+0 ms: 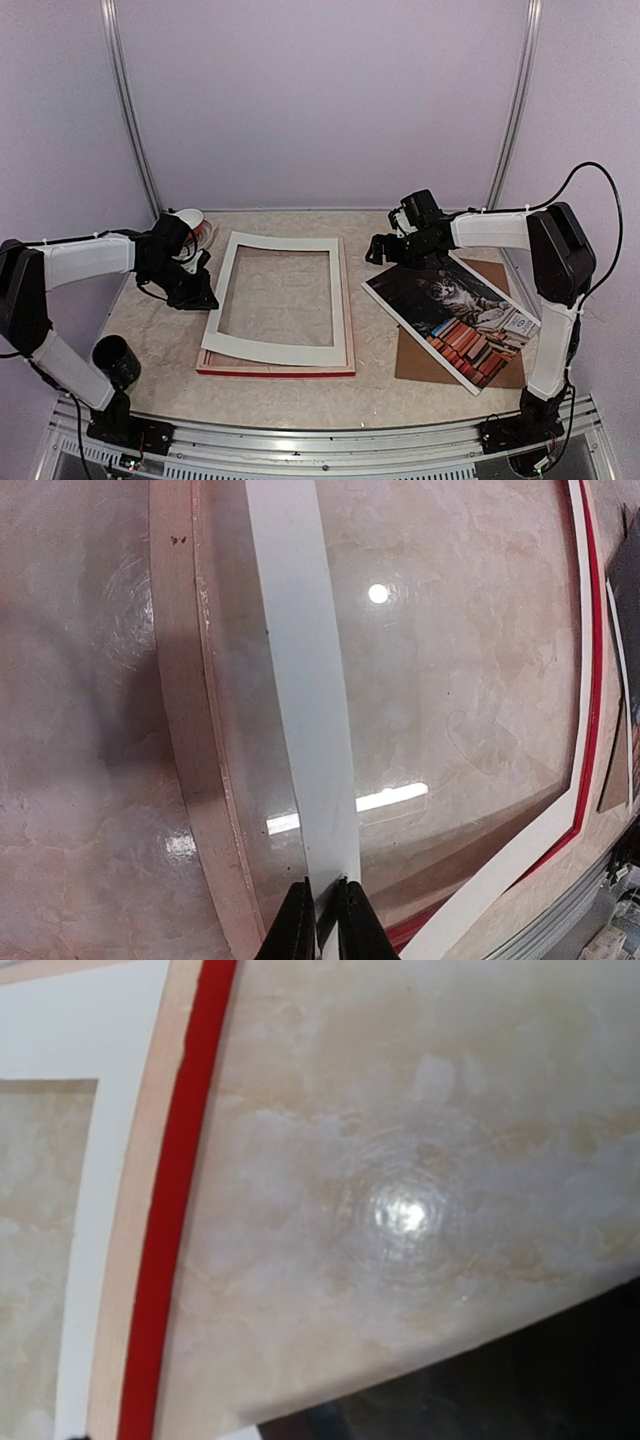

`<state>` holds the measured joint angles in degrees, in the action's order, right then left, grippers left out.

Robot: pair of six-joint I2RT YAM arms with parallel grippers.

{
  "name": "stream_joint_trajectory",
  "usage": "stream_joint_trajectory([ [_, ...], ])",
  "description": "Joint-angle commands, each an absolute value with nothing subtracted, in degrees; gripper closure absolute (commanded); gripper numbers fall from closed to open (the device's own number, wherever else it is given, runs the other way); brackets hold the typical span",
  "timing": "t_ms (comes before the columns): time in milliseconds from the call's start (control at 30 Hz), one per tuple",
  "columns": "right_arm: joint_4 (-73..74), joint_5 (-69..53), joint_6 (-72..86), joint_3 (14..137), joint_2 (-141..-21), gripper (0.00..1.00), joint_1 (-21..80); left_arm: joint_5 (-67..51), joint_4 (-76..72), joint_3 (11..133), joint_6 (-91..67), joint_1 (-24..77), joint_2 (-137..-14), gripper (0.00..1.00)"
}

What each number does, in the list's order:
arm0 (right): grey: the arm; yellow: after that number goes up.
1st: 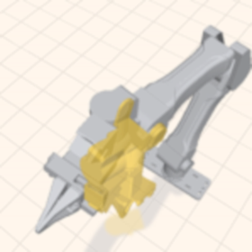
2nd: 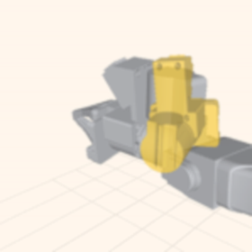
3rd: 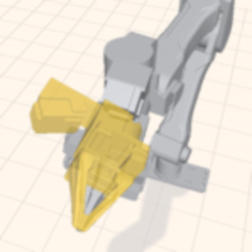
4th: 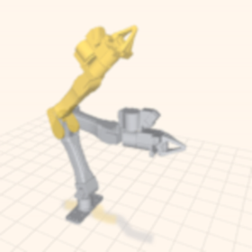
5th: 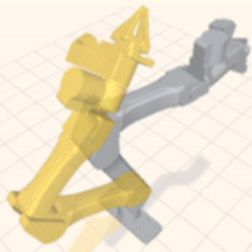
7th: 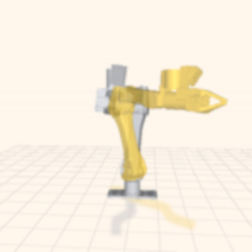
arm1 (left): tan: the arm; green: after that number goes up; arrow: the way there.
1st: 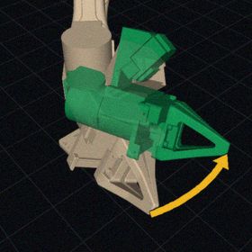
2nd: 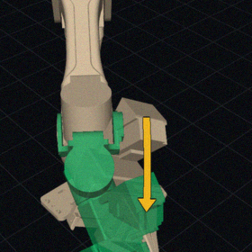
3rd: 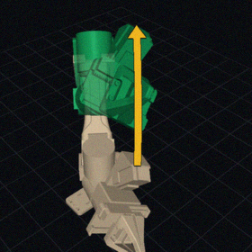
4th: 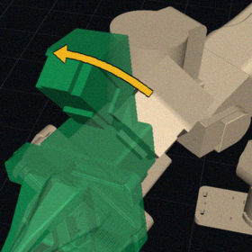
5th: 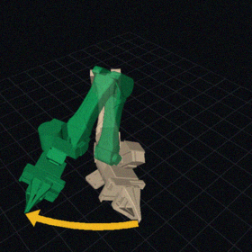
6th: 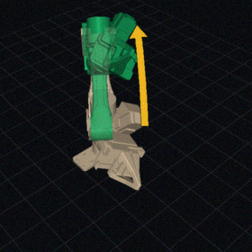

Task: Put the photo into the frame
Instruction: Place the mat board on the glass panel.

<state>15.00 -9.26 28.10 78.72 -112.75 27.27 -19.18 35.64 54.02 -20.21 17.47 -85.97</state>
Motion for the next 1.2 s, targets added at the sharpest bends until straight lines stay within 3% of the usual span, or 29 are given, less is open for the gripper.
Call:
stream_joint_trajectory([
  [0, 15.9, -8.9, 27.7, 79.6, -113.9, 0.01, 27.9, -19.7, 36.1, 54.7, -20.3, 18.4, -85.8, 0.90],
  [1033, 16.3, -9.1, 27.5, 80.8, -115.6, 0.01, 27.9, -18.5, 37.2, 56.3, -19.7, 18.4, -85.3, 0.89],
  [1167, 16.3, -9.0, 27.5, 80.6, -115.4, 0.01, 27.9, -18.1, 36.9, 56.5, -19.8, 18.4, -85.8, 0.82],
])
